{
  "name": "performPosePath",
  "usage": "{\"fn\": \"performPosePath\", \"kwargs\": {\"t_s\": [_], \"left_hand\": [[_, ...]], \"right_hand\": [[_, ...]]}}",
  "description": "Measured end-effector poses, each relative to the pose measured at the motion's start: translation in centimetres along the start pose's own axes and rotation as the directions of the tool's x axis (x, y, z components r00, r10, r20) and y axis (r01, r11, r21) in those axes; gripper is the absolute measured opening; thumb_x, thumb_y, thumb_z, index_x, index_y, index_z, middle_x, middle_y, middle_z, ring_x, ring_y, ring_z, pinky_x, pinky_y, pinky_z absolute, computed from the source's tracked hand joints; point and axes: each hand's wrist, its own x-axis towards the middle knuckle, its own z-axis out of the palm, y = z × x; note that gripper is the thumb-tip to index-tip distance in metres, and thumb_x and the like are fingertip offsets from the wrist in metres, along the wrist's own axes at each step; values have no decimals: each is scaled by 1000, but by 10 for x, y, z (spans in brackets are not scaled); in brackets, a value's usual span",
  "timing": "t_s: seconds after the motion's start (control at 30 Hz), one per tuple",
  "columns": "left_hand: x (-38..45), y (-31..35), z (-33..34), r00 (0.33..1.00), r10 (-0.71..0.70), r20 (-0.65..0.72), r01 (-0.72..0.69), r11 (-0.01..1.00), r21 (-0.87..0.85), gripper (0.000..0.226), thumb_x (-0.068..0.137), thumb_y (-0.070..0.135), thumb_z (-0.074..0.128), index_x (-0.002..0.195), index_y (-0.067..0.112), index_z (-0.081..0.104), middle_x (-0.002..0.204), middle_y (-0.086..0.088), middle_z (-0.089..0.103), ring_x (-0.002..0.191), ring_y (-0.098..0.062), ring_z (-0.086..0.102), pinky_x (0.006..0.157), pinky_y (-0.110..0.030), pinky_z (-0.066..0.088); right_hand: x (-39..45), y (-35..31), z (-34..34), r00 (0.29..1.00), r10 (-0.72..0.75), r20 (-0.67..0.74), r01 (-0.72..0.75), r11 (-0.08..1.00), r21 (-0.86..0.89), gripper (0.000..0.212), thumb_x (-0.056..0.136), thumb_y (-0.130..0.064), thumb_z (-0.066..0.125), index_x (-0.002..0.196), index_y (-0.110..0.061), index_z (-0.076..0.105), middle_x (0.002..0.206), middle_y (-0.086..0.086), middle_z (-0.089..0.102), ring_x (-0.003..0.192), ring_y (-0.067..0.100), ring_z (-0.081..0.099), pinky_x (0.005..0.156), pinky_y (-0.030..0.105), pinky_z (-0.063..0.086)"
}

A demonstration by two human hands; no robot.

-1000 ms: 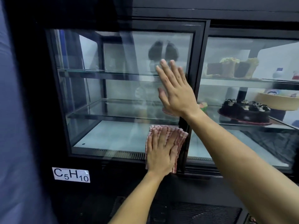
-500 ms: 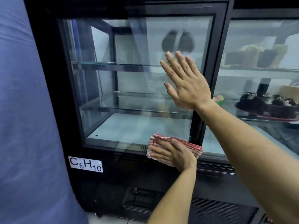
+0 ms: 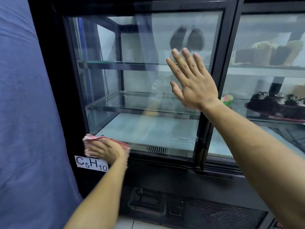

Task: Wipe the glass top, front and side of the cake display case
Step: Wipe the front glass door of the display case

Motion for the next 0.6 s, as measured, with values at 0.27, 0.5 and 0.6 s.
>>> {"fn": "performPosePath", "kwargs": {"t_s": [0.27,0.5,0.6], "left_hand": [[-109,12,29,984,-6,175,11,999,-32,80,99,43,12,162,-2,-7,170,-20,-19,157,-36,-22,127,-42,-18],[36,2,-14,995,-66,-70,56,989,-136,65,113,34,19,165,3,-3,173,-18,-9,161,-32,-10,127,-43,-11],[7,-3,6,995,-32,-98,13,982,-188,68,110,37,16,164,1,-3,172,-21,-11,160,-34,-11,127,-44,-13]], "right_hand": [[-1,3,1,1000,-14,6,14,1000,7,65,110,-45,20,167,-15,6,174,10,5,160,32,3,130,50,6],[-1,4,1,1000,-9,10,9,1000,4,66,110,-45,21,167,-16,4,174,10,4,160,32,2,130,50,7],[-1,1,1,1000,-9,1,9,1000,-6,66,110,-45,22,167,-15,6,174,10,6,160,32,4,130,50,7]]}}
